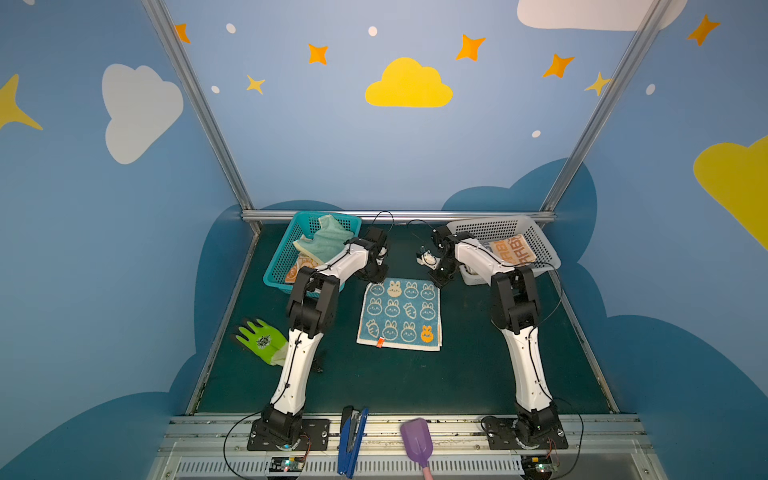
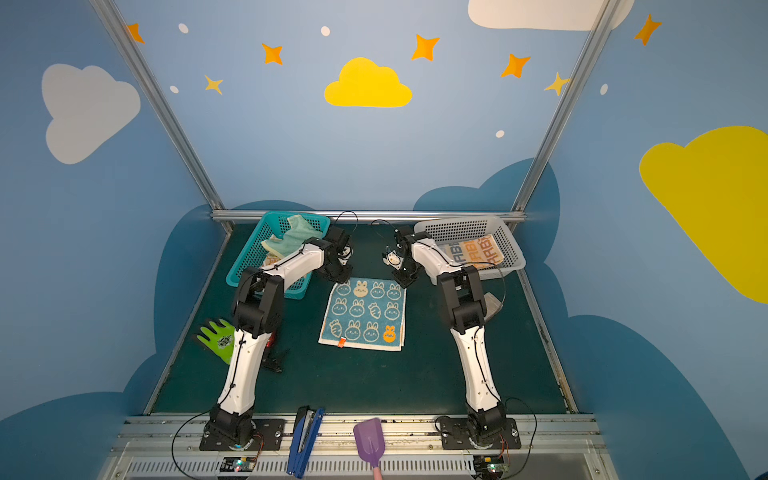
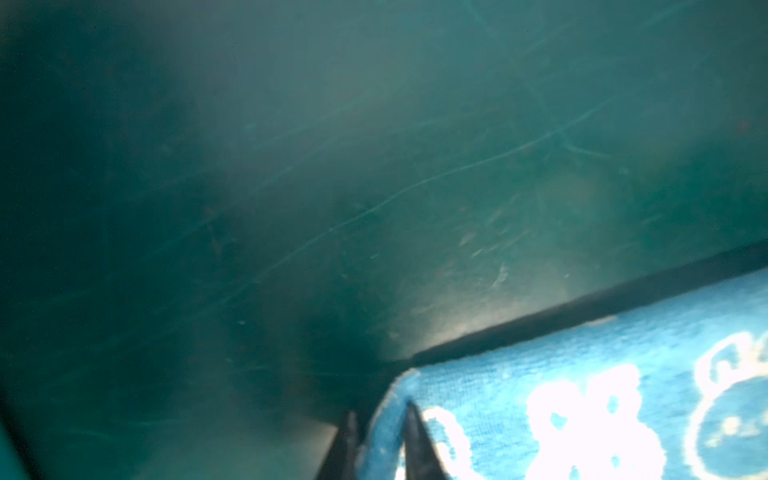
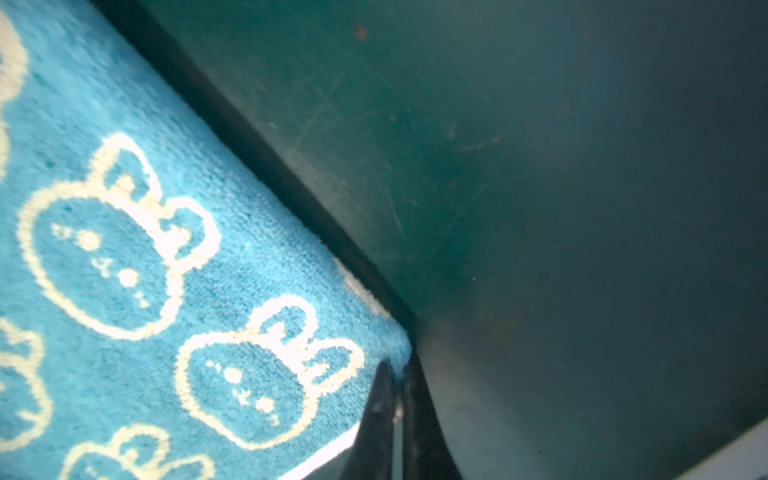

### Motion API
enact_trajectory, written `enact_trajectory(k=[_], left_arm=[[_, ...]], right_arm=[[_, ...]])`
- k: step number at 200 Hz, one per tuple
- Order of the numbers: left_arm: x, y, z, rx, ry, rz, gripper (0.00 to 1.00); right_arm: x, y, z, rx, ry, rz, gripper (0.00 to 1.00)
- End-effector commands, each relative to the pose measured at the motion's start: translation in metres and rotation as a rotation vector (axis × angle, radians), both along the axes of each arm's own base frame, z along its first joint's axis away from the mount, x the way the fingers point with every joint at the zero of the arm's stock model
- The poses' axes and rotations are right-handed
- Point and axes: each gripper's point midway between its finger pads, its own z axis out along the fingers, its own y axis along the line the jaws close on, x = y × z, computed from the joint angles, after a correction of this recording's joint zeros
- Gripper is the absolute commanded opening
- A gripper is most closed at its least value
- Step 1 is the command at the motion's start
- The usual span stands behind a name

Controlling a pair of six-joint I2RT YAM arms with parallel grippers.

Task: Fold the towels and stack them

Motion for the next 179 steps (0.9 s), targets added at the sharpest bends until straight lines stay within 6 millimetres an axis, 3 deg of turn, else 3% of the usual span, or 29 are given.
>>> enact_trajectory(k=[1,37,99,127,179], left_arm=[[-0.021,0.013,-0.031,0.052,0.125,0.011,0.04],[-0.016,0.011,-0.016,0.032,0.073,0.018,0.04],[0.01,0.016,0.062,0.008,-0.189,0.046,0.04],[0.016,0.019,0.088,0.003,-0.278,0.055,0.04],[0.004,0.02,0.116,-0.063,-0.406,0.046,0.04]], right_arm=[[-0.015,0.0,-0.017,-0.009,0.081,0.019,0.0],[-0.006,0.001,-0.004,0.009,0.025,0.011,0.0],[0.021,0.004,0.057,0.078,-0.178,-0.009,0.0],[0.028,0.001,0.077,0.096,-0.235,-0.017,0.0],[0.012,-0.004,0.092,0.14,-0.228,-0.003,0.0]])
